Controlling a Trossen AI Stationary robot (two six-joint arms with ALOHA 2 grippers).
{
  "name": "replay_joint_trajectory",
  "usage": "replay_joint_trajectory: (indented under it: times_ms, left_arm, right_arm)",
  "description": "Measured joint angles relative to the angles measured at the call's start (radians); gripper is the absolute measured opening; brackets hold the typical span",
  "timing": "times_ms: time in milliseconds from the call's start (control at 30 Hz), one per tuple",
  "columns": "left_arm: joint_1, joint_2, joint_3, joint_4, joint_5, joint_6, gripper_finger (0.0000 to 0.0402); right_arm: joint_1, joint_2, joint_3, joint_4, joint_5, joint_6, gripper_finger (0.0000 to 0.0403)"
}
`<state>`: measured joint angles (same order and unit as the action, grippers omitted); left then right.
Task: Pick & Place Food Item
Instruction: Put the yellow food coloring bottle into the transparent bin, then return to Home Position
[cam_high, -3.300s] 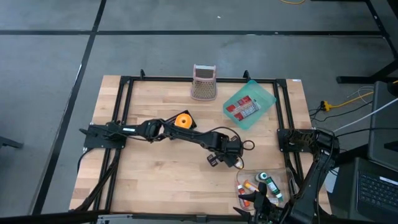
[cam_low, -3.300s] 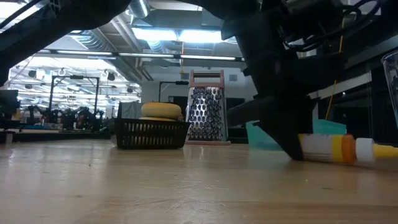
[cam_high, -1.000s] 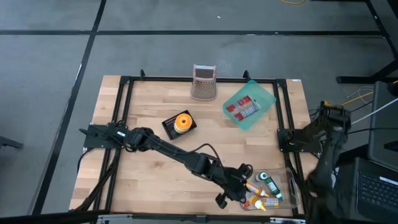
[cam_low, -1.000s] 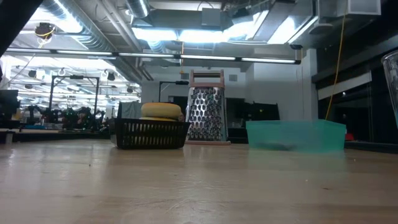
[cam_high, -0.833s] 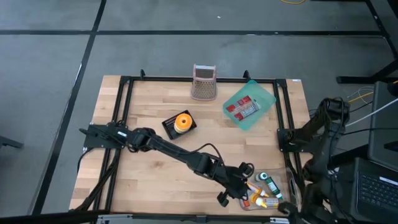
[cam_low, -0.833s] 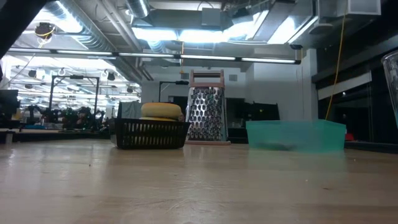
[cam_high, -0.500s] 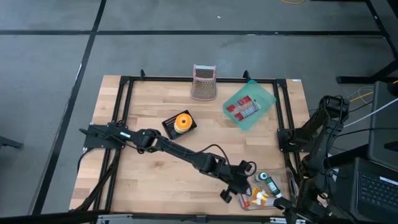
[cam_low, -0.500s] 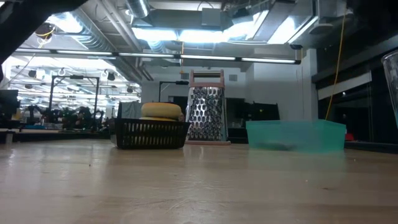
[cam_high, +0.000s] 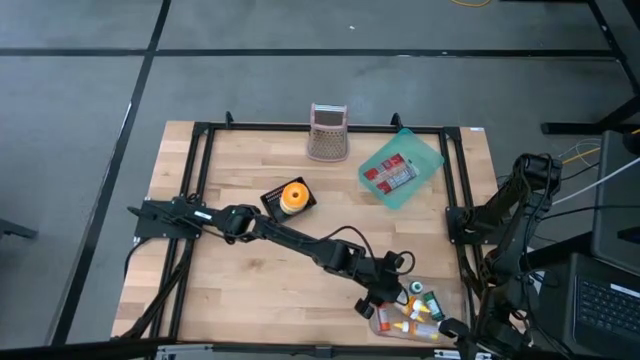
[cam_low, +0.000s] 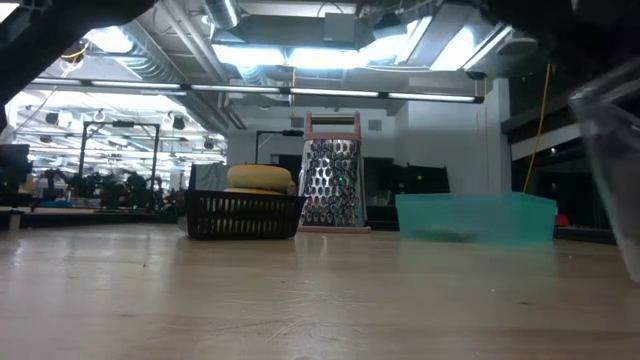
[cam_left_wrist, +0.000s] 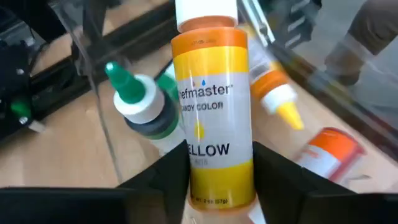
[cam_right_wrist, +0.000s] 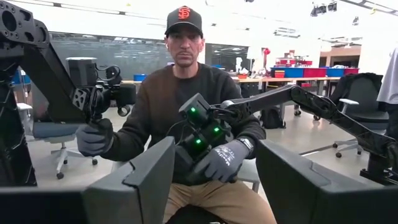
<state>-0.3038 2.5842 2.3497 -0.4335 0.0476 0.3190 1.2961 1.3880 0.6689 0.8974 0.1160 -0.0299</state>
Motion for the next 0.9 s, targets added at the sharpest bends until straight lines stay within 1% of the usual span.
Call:
replay_joint_trajectory:
  times_ms: [133, 267, 467, 500, 600, 700, 900]
  left_arm:
    - [-0.003, 0.003, -0.002, 0.007, 0.011, -0.005, 0.0193]
    - [-0.004, 0.005, -0.004, 0.032, 0.01, -0.001, 0.0213]
    - [-0.009, -0.013, 0.001, 0.088, -0.01, 0.042, 0.0214]
    - [-0.01, -0.015, 0.002, 0.117, -0.009, 0.05, 0.0214]
    - [-0.014, -0.031, 0.001, 0.138, -0.005, 0.063, 0.0214]
    - [-0.022, -0.055, 0.003, 0.123, -0.008, 0.065, 0.0216]
    - [-0.037, -0.056, 0.004, 0.11, -0.035, 0.095, 0.0212]
  right_arm:
    - [0.0, 0.0, 0.0, 0.0, -0.001, 0.001, 0.0223]
    - [0.0, 0.001, 0.0, 0.005, -0.001, 0.001, 0.0223]
    - [0.0, 0.001, 0.0, 0.01, -0.002, 0.015, 0.0223]
    - [0.0, 0.001, 0.0, 0.01, -0.004, 0.015, 0.0223]
    - [0.001, -0.004, 0.0, 0.012, -0.004, -0.007, 0.0223]
    - [0.0, -0.01, 0.0, 0.013, -0.001, -0.029, 0.0223]
    - [-0.002, -0.03, -0.009, 0.007, 0.002, -0.034, 0.0223]
